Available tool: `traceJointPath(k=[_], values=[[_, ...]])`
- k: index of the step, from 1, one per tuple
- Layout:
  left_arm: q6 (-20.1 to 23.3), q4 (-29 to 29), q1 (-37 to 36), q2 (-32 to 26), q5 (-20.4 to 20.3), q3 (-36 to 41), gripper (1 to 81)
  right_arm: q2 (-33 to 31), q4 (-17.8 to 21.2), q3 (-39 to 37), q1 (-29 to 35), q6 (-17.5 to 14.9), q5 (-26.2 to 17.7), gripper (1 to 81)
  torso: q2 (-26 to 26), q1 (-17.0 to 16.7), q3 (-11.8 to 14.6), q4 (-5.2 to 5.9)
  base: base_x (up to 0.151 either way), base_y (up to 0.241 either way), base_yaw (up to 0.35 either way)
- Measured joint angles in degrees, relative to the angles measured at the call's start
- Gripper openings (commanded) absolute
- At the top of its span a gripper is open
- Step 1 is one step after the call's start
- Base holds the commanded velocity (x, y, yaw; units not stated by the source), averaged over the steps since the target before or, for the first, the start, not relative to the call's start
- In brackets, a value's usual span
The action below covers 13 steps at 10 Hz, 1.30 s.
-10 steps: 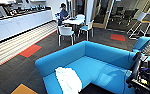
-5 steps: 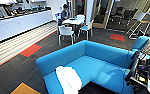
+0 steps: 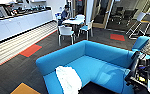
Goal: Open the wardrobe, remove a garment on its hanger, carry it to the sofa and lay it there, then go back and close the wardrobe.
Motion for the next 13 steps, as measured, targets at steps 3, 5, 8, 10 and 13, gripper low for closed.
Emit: traceJointPath(k=[3,5,8,10,13], values=[[0.00,2.21,4.24,0.77,0.05,-0.24,81.1,0.00,0.00,0.00,0.02,0.00,-0.02,81.1,0.00,0.00,0.00,0.00,0.000,0.000,0.000],[-0.02,4.99,8.18,1.27,0.17,-0.24,81.1,0.00,0.00,0.00,0.02,0.00,-0.02,81.1,0.00,0.00,0.02,0.00,0.000,0.000,0.000],[-0.02,8.59,12.43,2.78,0.06,-2.72,81.1,0.20,0.00,0.00,0.04,0.05,0.00,81.1,0.00,0.00,0.02,0.00,0.000,0.000,0.000],[-0.02,9.35,13.89,3.90,-0.02,-5.89,81.1,0.29,0.00,-0.01,0.04,0.05,0.02,81.1,0.00,0.00,0.06,0.00,0.000,0.000,0.000],[0.00,9.62,17.12,5.80,-0.11,-8.16,81.1,0.30,0.00,0.00,-0.02,0.00,-0.06,81.1,0.00,0.00,3.06,0.00,0.000,0.000,0.000]])
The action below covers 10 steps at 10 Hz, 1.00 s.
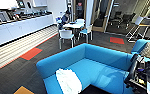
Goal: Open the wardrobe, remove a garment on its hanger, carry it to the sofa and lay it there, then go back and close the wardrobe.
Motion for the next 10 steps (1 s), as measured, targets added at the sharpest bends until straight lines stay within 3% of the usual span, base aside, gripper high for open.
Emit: traceJointPath(k=[2,10], values=[[-0.02,0.69,1.07,0.69,-0.13,-1.21,81.1,0.00,0.02,-0.01,-0.38,0.05,0.00,81.1,-0.09,-0.02,1.13,0.00,0.000,0.000,0.000],[0.00,3.19,3.04,2.62,-0.17,-3.15,81.1,0.00,0.00,-0.01,-0.44,0.02,-0.02,81.1,-0.09,-0.02,1.13,0.00,0.000,0.000,0.011]])
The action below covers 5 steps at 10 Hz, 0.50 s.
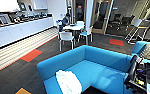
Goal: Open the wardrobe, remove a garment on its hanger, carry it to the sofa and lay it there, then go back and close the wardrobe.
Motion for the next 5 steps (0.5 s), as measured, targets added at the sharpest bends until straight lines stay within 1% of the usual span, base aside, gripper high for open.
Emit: traceJointPath(k=[1,3,5], values=[[0.00,0.01,0.00,0.59,-0.02,-1.23,81.1,0.00,0.00,0.00,-0.02,0.00,0.00,81.1,0.00,0.00,0.00,0.00,0.000,0.000,0.265],[-0.02,0.06,-0.04,2.02,0.02,-4.51,81.1,0.00,0.02,0.00,-0.02,0.00,0.02,81.1,0.00,0.00,0.00,0.00,0.000,0.000,0.325],[0.00,0.23,-0.04,2.88,-0.02,-5.25,81.1,0.02,0.00,0.00,-0.09,0.02,0.04,81.1,0.00,0.00,0.00,0.00,0.000,0.000,0.328]])
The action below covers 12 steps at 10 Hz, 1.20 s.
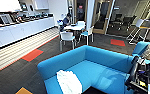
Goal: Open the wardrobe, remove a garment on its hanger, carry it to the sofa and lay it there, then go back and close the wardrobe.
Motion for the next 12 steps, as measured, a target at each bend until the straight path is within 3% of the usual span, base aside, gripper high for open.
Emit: traceJointPath(k=[12], values=[[0.00,1.15,0.01,1.87,0.27,-2.88,81.1,0.05,0.00,-0.09,-0.06,-0.07,-0.04,81.1,-0.02,0.02,0.02,0.00,0.000,0.000,0.293]])
